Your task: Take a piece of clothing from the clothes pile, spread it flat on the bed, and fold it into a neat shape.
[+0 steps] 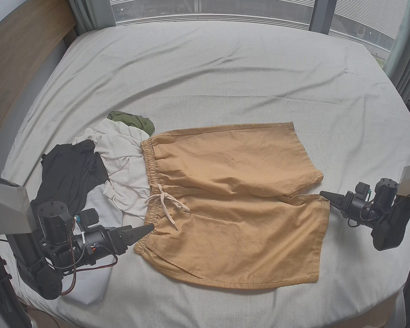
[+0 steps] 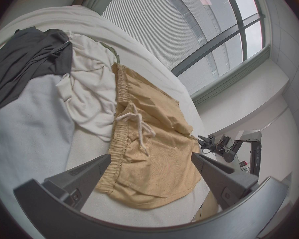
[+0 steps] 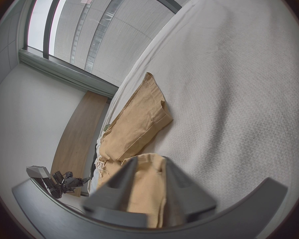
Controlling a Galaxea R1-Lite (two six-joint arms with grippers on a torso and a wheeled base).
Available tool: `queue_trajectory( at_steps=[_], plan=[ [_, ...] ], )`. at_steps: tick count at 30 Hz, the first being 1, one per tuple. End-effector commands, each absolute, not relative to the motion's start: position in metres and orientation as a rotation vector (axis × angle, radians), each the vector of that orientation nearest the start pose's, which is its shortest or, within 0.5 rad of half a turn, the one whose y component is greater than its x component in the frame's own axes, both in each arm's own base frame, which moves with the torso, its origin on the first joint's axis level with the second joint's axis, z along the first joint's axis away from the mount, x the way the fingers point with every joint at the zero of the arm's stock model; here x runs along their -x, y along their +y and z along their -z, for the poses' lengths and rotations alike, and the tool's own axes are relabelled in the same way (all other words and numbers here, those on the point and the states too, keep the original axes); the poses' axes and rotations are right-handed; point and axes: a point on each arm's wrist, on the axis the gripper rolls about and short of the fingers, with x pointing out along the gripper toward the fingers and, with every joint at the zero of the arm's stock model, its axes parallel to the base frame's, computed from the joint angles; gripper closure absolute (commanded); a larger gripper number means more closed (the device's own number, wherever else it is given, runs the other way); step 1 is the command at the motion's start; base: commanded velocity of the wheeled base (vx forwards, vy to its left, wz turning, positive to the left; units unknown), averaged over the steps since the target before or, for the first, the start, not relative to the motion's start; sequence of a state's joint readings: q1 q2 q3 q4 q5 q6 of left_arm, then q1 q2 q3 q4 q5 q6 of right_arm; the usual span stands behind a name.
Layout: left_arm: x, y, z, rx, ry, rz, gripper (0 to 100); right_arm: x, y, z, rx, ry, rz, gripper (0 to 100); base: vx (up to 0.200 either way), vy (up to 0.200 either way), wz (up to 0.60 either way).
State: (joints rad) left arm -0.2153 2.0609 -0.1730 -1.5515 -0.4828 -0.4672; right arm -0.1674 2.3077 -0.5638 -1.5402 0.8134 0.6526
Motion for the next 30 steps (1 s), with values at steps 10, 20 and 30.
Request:
queue_trajectory(
  at_steps=[10, 20, 30],
  plan=[
    [-0.23, -0.059, -0.022, 0.465, 0.607, 0.553, 0, -0.322, -0.055, -0.087, -0.677, 0.215, -0.571, 0, 0.0, 0.0, 0.0],
    [-0.224, -0.058, 0.001, 0.461, 0.715, 0.472, 0, -0.323, -0.048, -0.084, -0.676, 0.226, -0.589, 0, 0.0, 0.0, 0.0],
    [-0.245, -0.064, 0.003, 0.508, 0.67, 0.473, 0, -0.322, -0.046, -0.084, -0.677, 0.23, -0.593, 0, 0.0, 0.0, 0.0]
  ],
)
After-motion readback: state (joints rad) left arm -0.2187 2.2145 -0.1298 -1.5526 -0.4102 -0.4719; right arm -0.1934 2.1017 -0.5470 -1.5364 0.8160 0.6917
